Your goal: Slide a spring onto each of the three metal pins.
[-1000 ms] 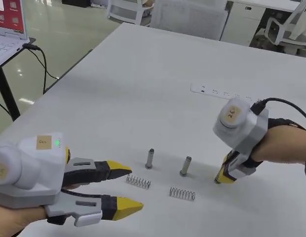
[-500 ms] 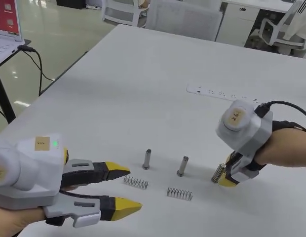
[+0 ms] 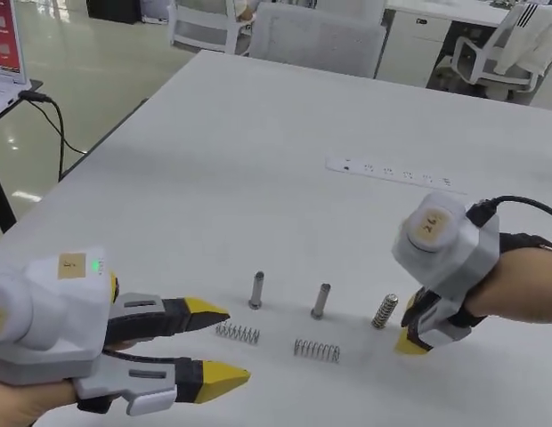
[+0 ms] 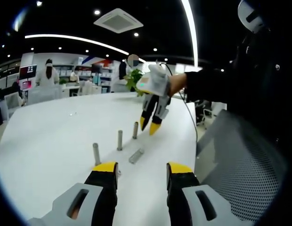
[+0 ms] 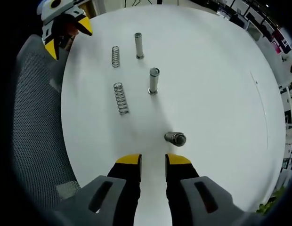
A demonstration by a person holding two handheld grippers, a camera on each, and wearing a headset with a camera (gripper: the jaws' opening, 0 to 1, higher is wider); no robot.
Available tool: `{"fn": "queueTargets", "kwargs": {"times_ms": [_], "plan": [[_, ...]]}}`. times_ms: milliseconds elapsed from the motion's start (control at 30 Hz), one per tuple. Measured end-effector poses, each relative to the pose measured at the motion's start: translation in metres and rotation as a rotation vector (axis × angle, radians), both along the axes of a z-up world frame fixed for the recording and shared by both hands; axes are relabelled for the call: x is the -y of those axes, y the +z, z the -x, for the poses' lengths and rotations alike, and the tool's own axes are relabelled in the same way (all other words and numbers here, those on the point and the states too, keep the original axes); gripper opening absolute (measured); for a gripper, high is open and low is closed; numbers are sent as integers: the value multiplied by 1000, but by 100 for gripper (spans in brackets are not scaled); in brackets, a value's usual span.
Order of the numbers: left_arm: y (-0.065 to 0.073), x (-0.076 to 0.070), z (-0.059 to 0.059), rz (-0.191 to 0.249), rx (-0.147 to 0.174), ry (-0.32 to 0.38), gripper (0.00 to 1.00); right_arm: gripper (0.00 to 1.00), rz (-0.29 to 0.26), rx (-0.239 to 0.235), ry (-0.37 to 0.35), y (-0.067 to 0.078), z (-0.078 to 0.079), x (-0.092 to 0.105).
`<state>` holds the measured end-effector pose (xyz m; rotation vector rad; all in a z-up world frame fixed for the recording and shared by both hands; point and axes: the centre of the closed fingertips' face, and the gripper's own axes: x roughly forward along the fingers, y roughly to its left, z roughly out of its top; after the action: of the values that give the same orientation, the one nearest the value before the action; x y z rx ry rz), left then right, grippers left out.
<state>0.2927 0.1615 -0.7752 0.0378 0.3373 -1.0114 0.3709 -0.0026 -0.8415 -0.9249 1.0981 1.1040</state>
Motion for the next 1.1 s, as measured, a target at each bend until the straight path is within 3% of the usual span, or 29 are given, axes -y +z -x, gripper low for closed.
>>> {"fn": "queueTargets", "kwargs": {"times_ms": [367, 667, 1100], "plan": [[3, 0, 1, -12, 7, -3, 35, 16, -67, -40, 39, 3, 27, -28], [4, 3, 6, -27, 5, -10, 34, 15, -93, -22, 103, 3, 28, -54], [1, -1, 9, -38, -5, 12, 33, 13, -64, -35, 223, -17, 29, -76]]}}
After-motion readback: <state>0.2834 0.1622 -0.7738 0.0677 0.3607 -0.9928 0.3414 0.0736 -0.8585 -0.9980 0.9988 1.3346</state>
